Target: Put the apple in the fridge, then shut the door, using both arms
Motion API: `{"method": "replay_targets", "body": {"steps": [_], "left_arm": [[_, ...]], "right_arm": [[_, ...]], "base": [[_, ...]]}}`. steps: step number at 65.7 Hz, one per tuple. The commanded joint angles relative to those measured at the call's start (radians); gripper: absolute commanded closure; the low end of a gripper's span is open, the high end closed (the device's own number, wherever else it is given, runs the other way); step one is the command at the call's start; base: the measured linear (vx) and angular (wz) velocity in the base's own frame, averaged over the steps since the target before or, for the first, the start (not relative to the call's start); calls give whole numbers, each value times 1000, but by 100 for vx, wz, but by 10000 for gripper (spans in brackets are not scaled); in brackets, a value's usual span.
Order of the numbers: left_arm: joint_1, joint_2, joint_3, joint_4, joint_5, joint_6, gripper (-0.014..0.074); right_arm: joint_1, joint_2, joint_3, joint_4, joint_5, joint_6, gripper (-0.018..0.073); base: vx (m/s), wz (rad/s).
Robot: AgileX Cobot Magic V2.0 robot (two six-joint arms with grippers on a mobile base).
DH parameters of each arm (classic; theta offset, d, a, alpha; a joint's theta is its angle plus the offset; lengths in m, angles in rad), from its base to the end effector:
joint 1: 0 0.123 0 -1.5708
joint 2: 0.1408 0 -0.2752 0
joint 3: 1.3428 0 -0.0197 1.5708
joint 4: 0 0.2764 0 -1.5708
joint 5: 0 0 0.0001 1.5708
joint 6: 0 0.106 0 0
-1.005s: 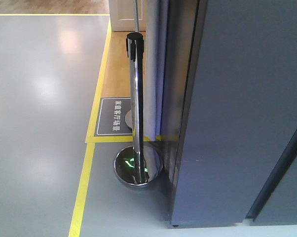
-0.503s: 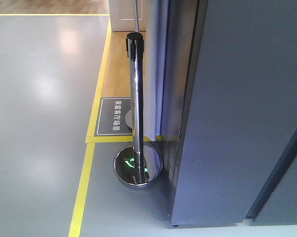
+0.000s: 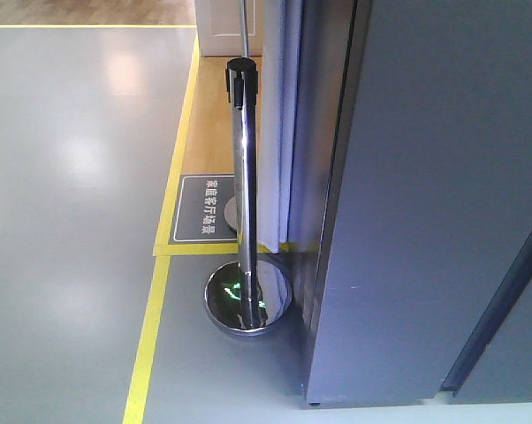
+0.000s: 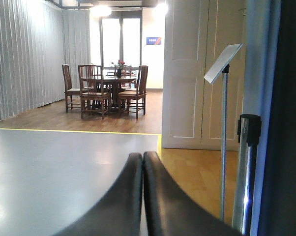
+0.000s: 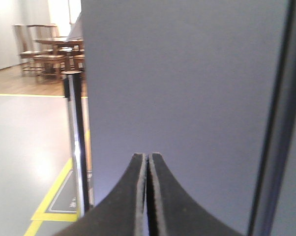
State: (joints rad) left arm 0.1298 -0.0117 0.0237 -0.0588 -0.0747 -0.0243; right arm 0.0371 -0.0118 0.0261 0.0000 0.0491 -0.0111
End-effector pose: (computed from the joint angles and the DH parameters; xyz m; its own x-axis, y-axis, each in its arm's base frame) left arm 0.1051 0.0142 0.2146 0.1585 -0.0629 -0.9854 -0.1210 0.9892 -0.0826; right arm 0.1072 0.0040 0.2006 0.0242 -0.0102 -0.9997 -0.0368 0.9993 -0.0111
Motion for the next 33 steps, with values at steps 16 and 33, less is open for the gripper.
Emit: {"method": "replay_targets", "body": {"steps": [16, 33], "left_arm": [[-1, -15, 29, -1, -74, -10, 602], [-1, -15, 29, -1, -74, -10, 602]], "right_arm": [[-12, -10, 2, 0, -81, -11, 561], [-57, -10, 2, 0, -75, -11, 561]], "base": [[0, 0], [0, 0]]}}
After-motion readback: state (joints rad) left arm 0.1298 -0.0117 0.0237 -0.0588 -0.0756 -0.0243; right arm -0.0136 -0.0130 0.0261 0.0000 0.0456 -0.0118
